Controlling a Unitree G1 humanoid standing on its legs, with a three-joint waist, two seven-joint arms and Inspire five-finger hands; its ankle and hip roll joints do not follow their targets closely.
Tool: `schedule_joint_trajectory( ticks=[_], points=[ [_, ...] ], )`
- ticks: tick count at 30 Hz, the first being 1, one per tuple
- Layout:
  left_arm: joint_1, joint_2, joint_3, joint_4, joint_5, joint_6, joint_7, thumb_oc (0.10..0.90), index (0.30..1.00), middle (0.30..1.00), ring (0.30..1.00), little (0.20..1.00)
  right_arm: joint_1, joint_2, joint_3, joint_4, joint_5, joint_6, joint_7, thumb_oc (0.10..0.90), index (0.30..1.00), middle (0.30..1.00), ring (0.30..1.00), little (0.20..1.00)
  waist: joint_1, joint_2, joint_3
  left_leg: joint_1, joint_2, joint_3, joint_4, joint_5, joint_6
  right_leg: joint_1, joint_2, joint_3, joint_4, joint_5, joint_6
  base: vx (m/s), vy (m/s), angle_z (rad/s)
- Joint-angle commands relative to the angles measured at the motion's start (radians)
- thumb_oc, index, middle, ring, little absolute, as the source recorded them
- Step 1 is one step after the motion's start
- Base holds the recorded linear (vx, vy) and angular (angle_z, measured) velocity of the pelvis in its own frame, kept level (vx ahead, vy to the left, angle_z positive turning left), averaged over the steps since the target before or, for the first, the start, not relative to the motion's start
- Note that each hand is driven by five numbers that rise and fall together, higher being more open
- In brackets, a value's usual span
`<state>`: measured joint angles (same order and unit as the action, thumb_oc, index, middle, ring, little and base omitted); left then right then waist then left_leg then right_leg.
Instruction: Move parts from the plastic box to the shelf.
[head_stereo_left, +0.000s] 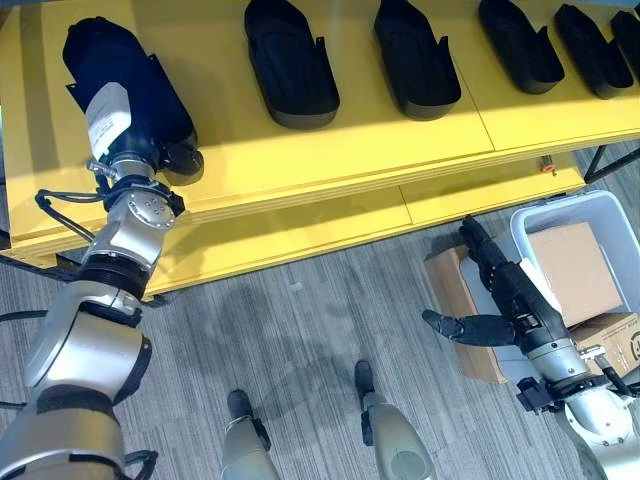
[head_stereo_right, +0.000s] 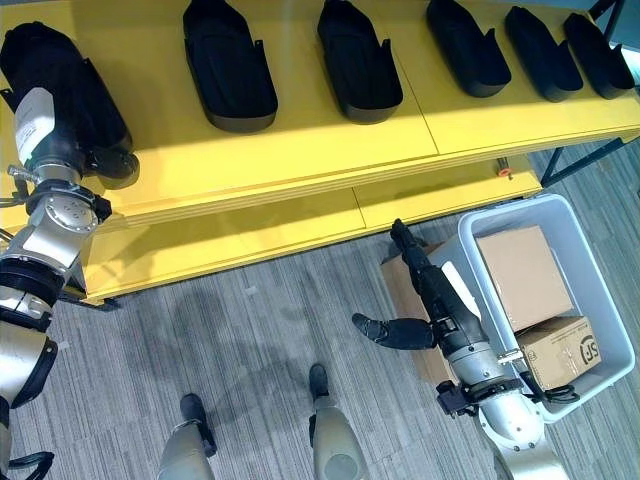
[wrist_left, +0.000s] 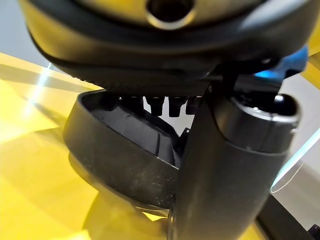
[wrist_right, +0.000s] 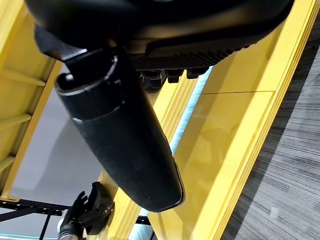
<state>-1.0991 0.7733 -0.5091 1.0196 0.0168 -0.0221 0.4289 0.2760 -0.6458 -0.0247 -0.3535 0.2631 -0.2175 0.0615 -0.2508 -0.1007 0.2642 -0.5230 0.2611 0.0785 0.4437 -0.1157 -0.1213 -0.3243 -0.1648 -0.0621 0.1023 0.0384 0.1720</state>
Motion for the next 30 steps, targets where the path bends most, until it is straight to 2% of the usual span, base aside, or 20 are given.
schedule_joint_trajectory(
  ticks=[1,10,16,30],
  points=[
    [-0.153,0.064,0.005,0.033,0.053,-0.033,0.020,0.900,1.000,1.000,1.000,1.000,-0.049,-0.063,-0.136,-0.104,0.071,-0.113,-0.019,0.900,1.000,1.000,1.000,1.000,-0.007,-0.003,-0.039,-0.018,0.028,0.018,0.018,0.004,0.029,0.144,-0.032,-0.017,0.030,-0.116,0.018,0.00,0.000,0.00],
    [-0.180,0.052,-0.012,0.088,0.049,-0.013,-0.025,0.900,1.000,1.000,1.000,1.000,-0.037,-0.068,-0.146,-0.117,0.078,-0.103,-0.003,0.900,1.000,1.000,1.000,1.000,-0.006,-0.001,-0.045,-0.022,0.026,0.016,0.021,0.002,0.029,0.143,-0.031,-0.017,0.032,-0.120,0.016,0.00,0.000,0.00],
    [-0.216,0.059,-0.066,0.138,0.125,0.019,-0.086,0.900,1.000,1.000,1.000,1.000,-0.028,-0.076,-0.169,-0.124,0.085,-0.092,0.015,0.900,1.000,1.000,1.000,1.000,-0.005,0.005,-0.047,-0.019,0.028,0.017,0.023,-0.001,0.029,0.145,-0.031,-0.017,0.033,-0.121,0.018,0.00,0.000,0.00],
    [-0.263,0.095,-0.188,0.139,0.274,0.028,-0.174,0.900,1.000,1.000,1.000,1.000,-0.003,-0.066,-0.227,-0.142,0.118,-0.081,0.052,0.900,1.000,1.000,1.000,1.000,0.000,0.012,-0.047,-0.031,0.026,0.007,0.026,0.000,0.029,0.149,-0.031,-0.028,0.030,-0.123,0.019,0.00,0.000,0.00]
  ],
)
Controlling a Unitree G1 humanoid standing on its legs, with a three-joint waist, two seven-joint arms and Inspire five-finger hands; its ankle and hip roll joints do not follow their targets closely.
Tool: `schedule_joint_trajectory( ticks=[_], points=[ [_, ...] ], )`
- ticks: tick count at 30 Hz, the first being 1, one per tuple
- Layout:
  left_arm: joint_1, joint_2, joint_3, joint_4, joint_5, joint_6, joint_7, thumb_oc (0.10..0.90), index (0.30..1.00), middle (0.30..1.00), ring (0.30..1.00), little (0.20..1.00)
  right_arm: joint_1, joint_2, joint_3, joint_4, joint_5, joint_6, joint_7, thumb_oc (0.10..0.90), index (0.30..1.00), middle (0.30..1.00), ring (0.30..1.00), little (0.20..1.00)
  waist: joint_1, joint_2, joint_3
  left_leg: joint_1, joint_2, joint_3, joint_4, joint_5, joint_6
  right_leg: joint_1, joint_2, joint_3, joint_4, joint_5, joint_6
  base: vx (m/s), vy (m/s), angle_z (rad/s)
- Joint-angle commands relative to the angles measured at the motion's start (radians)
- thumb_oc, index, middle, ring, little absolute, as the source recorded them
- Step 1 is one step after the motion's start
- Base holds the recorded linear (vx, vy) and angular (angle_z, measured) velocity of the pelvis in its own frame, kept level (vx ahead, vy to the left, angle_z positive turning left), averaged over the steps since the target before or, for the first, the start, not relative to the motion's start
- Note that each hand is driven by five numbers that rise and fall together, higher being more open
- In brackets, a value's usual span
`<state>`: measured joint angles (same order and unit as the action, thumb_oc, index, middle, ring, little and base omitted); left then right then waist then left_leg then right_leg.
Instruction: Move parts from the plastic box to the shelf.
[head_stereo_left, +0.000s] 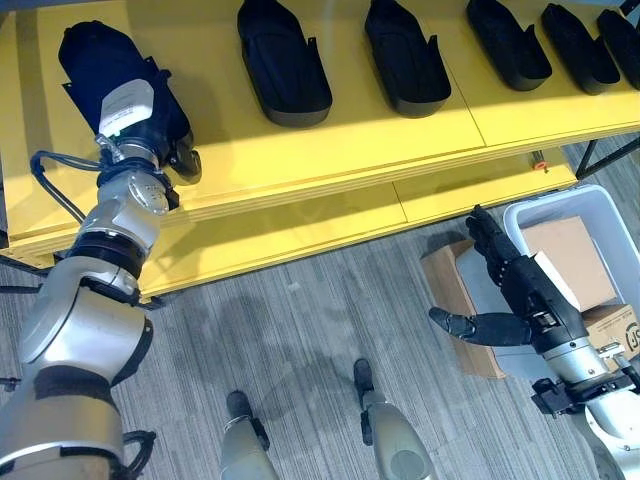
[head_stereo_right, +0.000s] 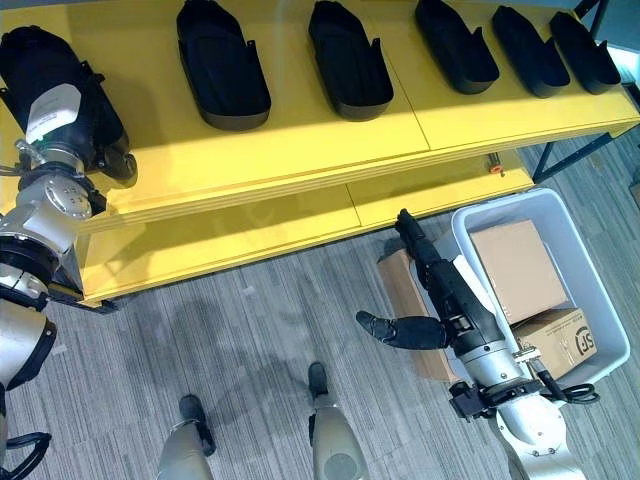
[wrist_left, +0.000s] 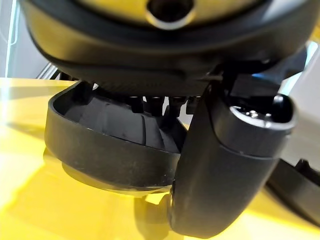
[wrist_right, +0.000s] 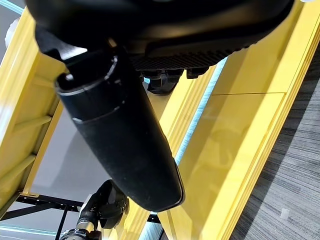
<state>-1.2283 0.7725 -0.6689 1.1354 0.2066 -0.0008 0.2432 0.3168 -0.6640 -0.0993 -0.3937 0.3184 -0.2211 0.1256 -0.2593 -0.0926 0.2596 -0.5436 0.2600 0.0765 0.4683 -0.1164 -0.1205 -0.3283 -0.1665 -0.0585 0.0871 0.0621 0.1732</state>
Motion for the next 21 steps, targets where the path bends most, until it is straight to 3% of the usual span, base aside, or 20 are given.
schedule_joint_trajectory(
  ticks=[1,21],
  points=[
    [-0.134,0.095,-0.030,0.023,0.084,0.007,0.012,0.900,1.000,1.000,1.000,1.000,-0.044,-0.047,-0.153,-0.102,0.063,-0.077,-0.012,0.900,1.000,1.000,1.000,1.000,0.009,0.003,-0.042,-0.011,0.027,0.009,0.002,0.000,0.028,0.152,-0.030,-0.031,0.046,-0.147,0.018,0.00,0.000,0.00],
    [-0.155,0.131,-0.115,0.035,0.188,0.006,-0.056,0.900,1.000,1.000,1.000,1.000,-0.031,-0.040,-0.186,-0.122,0.074,-0.065,0.012,0.900,1.000,1.000,1.000,1.000,0.013,0.007,-0.043,-0.022,0.026,0.003,0.007,-0.002,0.030,0.151,-0.028,-0.034,0.047,-0.149,0.015,0.00,0.000,0.00]
  ],
)
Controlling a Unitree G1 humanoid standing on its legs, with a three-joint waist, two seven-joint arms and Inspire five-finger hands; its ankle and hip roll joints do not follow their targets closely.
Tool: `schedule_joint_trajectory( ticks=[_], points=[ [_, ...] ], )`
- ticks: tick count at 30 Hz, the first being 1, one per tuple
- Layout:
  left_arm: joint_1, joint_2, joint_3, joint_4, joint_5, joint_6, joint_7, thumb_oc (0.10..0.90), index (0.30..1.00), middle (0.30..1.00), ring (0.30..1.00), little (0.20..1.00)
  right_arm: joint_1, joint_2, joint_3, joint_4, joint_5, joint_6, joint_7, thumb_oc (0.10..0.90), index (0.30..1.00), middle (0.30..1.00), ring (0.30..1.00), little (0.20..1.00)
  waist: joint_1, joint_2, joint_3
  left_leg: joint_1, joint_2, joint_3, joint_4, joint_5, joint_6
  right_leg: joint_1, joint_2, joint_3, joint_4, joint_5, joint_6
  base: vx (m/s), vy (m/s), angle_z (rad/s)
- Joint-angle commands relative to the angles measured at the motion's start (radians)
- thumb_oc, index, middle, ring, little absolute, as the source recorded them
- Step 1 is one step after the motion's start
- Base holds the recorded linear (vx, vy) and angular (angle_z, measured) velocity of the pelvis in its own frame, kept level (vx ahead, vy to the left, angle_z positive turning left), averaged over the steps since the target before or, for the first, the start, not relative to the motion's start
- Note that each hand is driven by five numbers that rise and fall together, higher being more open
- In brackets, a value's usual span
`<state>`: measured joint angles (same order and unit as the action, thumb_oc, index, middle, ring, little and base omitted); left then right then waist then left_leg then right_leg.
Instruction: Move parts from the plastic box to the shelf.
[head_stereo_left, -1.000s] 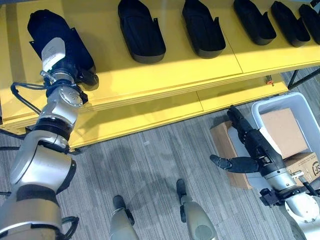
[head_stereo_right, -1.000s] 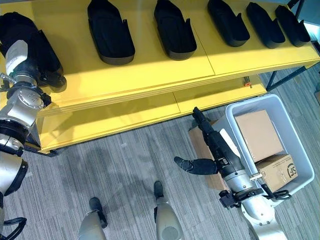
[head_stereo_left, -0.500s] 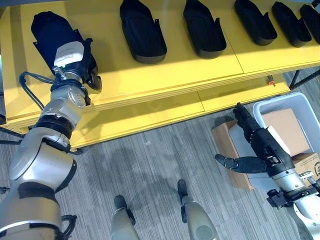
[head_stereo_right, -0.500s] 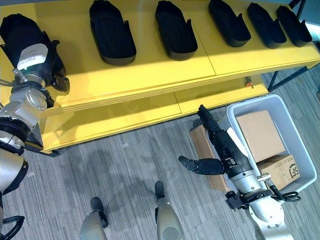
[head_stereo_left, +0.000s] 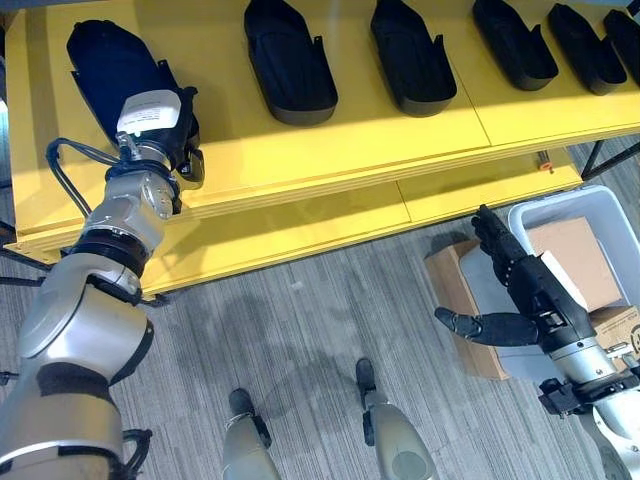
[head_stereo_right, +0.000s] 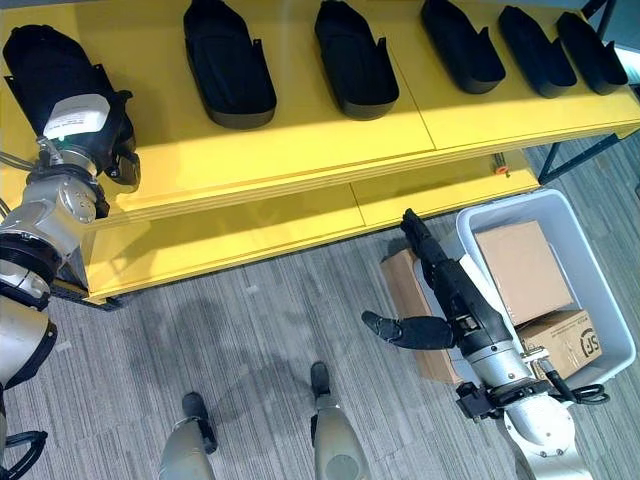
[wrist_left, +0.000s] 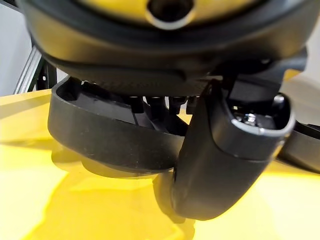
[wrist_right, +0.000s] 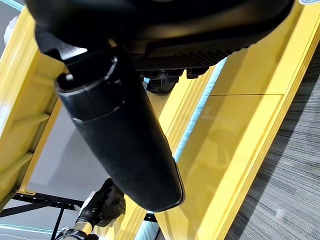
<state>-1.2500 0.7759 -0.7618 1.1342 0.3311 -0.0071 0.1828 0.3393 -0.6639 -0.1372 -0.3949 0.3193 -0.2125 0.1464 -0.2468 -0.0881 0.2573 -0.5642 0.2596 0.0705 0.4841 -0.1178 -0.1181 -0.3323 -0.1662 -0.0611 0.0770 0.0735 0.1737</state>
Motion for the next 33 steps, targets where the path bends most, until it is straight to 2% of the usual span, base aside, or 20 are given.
schedule_joint_trajectory(
  ticks=[1,10,20,33],
  points=[
    [-0.133,0.128,-0.022,0.036,0.063,0.012,0.004,0.900,1.000,1.000,1.000,1.000,-0.054,-0.040,-0.148,-0.121,0.073,-0.074,-0.009,0.900,1.000,1.000,1.000,1.000,0.001,0.003,-0.040,-0.001,0.026,0.009,-0.009,-0.001,0.027,0.155,-0.029,-0.032,0.057,-0.161,0.015,0.00,0.000,0.00],
    [-0.135,0.146,-0.079,0.003,0.129,0.002,-0.018,0.900,1.000,1.000,1.000,1.000,-0.048,-0.039,-0.168,-0.126,0.076,-0.077,-0.004,0.900,1.000,1.000,1.000,1.000,0.006,0.007,-0.037,-0.004,0.026,0.006,-0.006,-0.002,0.027,0.155,-0.029,-0.033,0.059,-0.162,0.016,0.00,0.000,0.00],
    [-0.126,0.178,-0.120,-0.115,0.185,-0.017,-0.005,0.900,1.000,1.000,1.000,1.000,-0.035,-0.032,-0.182,-0.128,0.057,-0.084,-0.010,0.900,1.000,1.000,1.000,1.000,0.017,0.011,-0.034,-0.009,0.021,0.003,-0.007,-0.004,0.028,0.153,-0.031,-0.037,0.063,-0.168,0.014,0.00,0.000,0.00],
    [-0.086,0.223,-0.131,-0.193,0.236,-0.043,0.018,0.900,1.000,1.000,1.000,1.000,-0.023,-0.037,-0.195,-0.131,0.047,-0.099,-0.021,0.900,1.000,1.000,1.000,1.000,0.020,0.014,-0.032,-0.014,0.019,0.003,0.000,-0.006,0.028,0.151,-0.032,-0.038,0.064,-0.169,0.015,0.00,0.000,0.00]
  ],
)
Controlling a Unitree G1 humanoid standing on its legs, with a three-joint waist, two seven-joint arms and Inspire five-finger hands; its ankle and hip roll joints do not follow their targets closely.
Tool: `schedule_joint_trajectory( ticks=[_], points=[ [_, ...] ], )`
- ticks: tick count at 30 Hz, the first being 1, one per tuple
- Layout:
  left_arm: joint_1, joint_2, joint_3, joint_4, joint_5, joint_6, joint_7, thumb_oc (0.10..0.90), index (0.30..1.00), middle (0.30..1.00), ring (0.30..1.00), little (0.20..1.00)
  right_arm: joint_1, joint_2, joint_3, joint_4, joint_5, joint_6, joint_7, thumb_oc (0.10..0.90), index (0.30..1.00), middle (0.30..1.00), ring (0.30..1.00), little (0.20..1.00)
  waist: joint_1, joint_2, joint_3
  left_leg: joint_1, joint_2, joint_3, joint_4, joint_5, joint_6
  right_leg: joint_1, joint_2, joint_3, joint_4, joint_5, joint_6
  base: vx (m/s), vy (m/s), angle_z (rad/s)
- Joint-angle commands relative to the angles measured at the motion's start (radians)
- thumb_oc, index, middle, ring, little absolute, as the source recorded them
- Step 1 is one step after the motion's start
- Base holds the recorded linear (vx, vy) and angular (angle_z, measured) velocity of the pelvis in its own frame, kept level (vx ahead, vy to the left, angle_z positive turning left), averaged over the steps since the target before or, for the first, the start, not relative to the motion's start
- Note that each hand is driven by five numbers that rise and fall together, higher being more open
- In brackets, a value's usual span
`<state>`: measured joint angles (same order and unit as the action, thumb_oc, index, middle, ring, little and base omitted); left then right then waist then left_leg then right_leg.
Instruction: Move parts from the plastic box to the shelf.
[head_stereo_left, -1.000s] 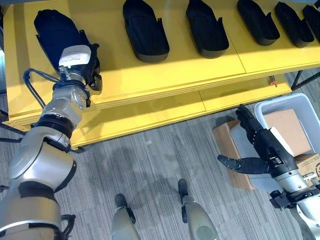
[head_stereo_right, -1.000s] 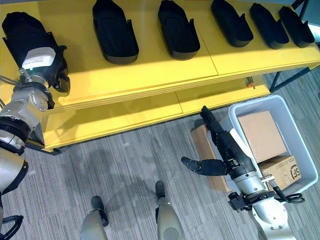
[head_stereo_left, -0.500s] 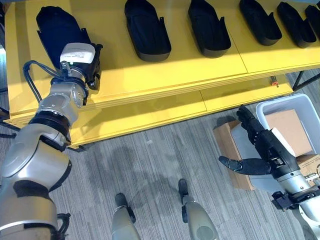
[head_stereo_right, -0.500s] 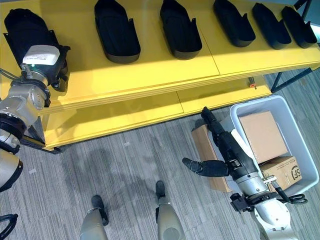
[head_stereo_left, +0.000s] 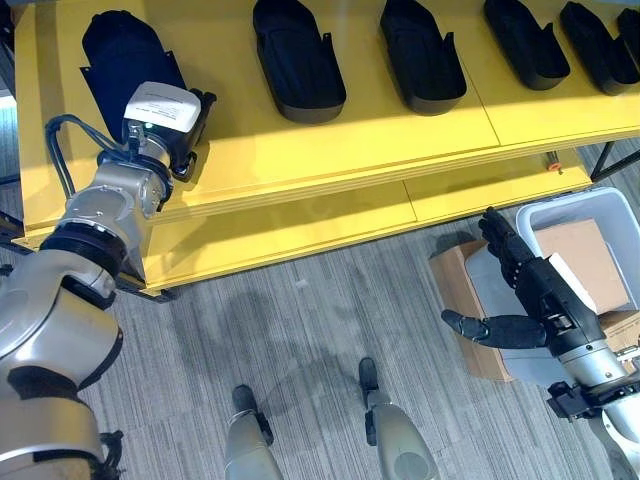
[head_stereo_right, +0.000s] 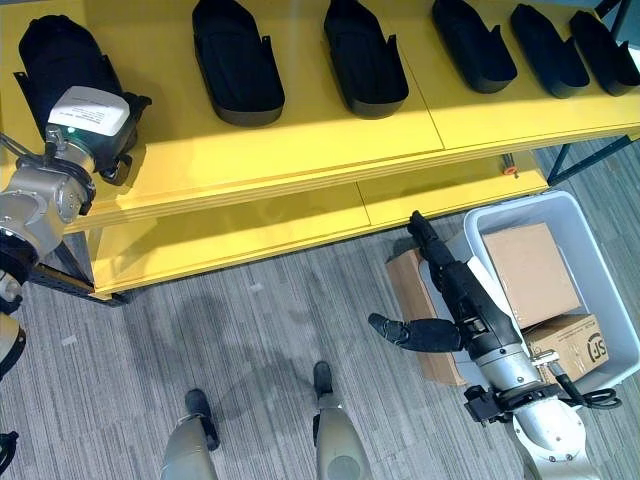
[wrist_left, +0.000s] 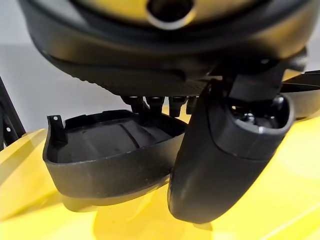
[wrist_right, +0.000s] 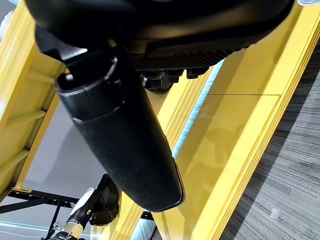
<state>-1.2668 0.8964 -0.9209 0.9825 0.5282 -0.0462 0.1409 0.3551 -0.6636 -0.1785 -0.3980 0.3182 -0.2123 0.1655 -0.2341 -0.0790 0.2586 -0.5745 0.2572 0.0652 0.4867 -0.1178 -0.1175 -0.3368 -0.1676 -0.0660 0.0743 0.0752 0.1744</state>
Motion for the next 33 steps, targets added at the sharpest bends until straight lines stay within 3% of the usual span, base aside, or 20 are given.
schedule_joint_trajectory(
  ticks=[1,33],
  points=[
    [-0.067,0.103,0.032,-0.042,0.039,-0.005,0.059,0.900,1.000,1.000,1.000,1.000,-0.039,-0.037,-0.154,-0.129,0.048,-0.100,-0.040,0.900,1.000,1.000,1.000,1.000,0.007,0.006,-0.033,-0.004,0.021,0.008,-0.002,-0.006,0.028,0.154,-0.031,-0.033,0.067,-0.171,0.014,0.00,0.000,0.00],
    [-0.053,0.151,-0.008,0.010,0.111,-0.021,0.062,0.900,1.000,1.000,1.000,1.000,-0.019,-0.053,-0.168,-0.145,0.068,-0.116,-0.043,0.900,1.000,1.000,1.000,1.000,0.007,0.013,-0.031,-0.013,0.021,0.013,0.008,-0.008,0.028,0.147,-0.034,-0.029,0.071,-0.168,0.017,0.00,0.000,0.00]
  ],
)
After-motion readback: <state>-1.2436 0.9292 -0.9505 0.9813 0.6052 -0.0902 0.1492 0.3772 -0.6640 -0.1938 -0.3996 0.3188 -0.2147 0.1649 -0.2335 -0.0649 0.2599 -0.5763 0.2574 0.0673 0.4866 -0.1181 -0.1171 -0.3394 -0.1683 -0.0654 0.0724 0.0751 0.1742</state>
